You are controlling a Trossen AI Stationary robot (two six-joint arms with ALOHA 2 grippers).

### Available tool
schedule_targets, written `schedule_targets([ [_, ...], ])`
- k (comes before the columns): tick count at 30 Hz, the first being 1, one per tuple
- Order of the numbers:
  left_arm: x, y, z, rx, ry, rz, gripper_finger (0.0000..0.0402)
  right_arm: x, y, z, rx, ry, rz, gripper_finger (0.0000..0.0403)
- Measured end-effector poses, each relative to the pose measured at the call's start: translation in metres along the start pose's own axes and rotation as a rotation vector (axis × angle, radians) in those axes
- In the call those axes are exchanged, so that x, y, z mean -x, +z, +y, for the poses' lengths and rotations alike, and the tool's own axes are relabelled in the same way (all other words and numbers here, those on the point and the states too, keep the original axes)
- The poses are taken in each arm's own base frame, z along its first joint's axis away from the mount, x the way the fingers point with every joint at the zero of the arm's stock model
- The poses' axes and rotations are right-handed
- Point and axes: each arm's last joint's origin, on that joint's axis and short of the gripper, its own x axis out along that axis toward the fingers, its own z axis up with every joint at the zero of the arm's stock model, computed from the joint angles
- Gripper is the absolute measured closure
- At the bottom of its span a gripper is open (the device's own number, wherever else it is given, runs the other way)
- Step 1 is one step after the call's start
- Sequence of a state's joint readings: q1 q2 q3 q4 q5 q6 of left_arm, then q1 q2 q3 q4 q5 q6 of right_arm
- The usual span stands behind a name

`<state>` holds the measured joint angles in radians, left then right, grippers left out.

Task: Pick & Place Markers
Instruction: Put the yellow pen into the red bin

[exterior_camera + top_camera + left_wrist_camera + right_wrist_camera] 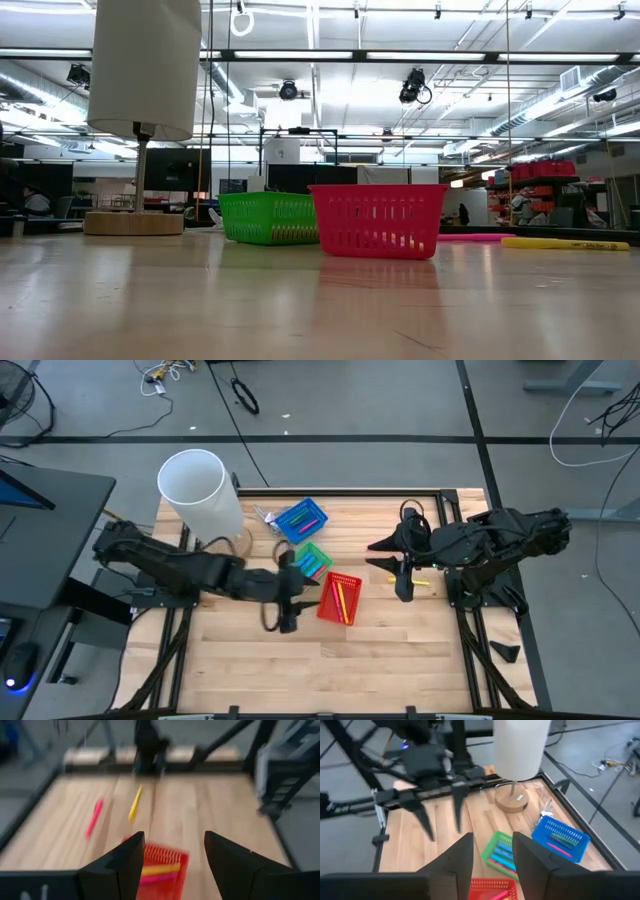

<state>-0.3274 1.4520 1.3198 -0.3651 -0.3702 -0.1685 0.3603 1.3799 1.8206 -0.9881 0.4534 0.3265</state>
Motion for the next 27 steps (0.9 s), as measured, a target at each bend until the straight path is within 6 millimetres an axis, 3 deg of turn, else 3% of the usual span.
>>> schedule_targets([
  [4,0.028,-0.01,-0.001,-0.027,-0.062,-0.178,0.0196,-0.003,0.001,0.001,-0.078,-0.032,-0.016,0.0266],
  [11,0.059,-0.076,0.019,0.062,-0.181,-0.383,0.0209,-0.018,0.0,0.007,-0.181,-0.069,-0.02,0.0266],
  [15,0.065,-0.116,0.029,0.129,-0.24,-0.454,0.0213,-0.034,-0.002,0.014,-0.208,-0.093,-0.008,0.0266],
  [21,0.07,-0.158,0.044,0.207,-0.253,-0.573,0.0214,-0.054,-0.008,0.022,-0.201,-0.109,0.032,0.0266],
  [27,0.066,-0.198,0.055,0.258,-0.254,-0.521,0.0214,-0.063,-0.01,0.027,-0.194,-0.111,0.045,0.0266],
])
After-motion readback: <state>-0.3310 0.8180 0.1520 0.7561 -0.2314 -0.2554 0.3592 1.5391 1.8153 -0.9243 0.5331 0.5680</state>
